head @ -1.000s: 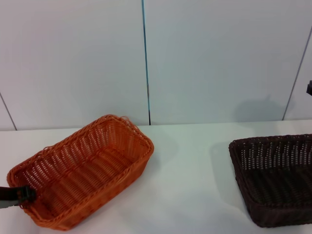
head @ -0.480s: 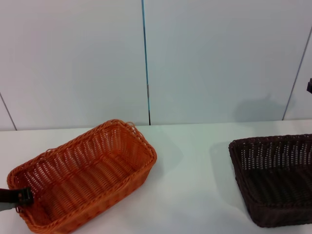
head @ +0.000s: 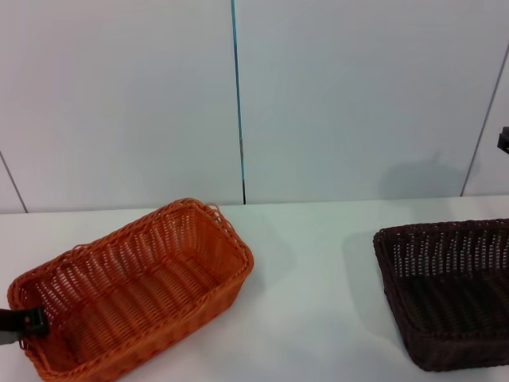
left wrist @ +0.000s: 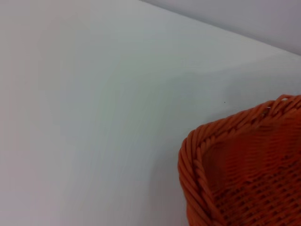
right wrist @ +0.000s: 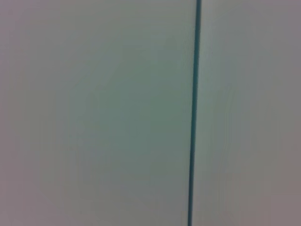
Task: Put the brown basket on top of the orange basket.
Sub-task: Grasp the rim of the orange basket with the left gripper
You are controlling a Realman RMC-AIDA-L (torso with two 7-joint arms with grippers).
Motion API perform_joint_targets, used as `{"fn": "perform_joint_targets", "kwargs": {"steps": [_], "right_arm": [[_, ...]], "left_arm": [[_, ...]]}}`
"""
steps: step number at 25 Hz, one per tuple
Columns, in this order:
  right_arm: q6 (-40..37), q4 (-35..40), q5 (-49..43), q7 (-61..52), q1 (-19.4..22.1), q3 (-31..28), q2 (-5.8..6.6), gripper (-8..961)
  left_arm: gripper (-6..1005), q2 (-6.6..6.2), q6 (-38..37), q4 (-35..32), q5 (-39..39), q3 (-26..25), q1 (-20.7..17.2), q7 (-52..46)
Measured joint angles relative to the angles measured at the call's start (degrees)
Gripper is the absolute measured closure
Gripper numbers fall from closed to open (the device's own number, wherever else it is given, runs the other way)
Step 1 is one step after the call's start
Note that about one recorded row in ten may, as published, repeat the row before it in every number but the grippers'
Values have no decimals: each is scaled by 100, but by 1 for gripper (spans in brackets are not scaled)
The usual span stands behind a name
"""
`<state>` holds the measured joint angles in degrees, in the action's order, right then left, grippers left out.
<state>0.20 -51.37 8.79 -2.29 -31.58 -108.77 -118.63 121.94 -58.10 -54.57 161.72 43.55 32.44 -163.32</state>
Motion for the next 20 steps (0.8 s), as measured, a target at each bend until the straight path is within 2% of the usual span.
{"fn": "perform_joint_targets", "kwargs": {"steps": [8, 12, 16, 18, 20], "right_arm": [[0, 0, 0, 3, -15, -3, 8, 148], [-1, 0, 0, 24, -18, -3, 15, 148], [-2, 0, 0, 71, -36, -4, 14, 148], [-2, 26, 0, 76, -55, -4, 14, 148], [-2, 82, 0, 83, -89, -4, 26, 148]], "left_arm": [[847, -45, -209, -13, -19, -204, 76, -5], [848, -136, -424, -12, -21, -294, 139, -6], [849, -249, -739, -25, -27, -689, 246, -7], [852, -349, -932, -32, -47, -893, 299, -4], [854, -375, -993, -33, -61, -925, 308, 2]]}}
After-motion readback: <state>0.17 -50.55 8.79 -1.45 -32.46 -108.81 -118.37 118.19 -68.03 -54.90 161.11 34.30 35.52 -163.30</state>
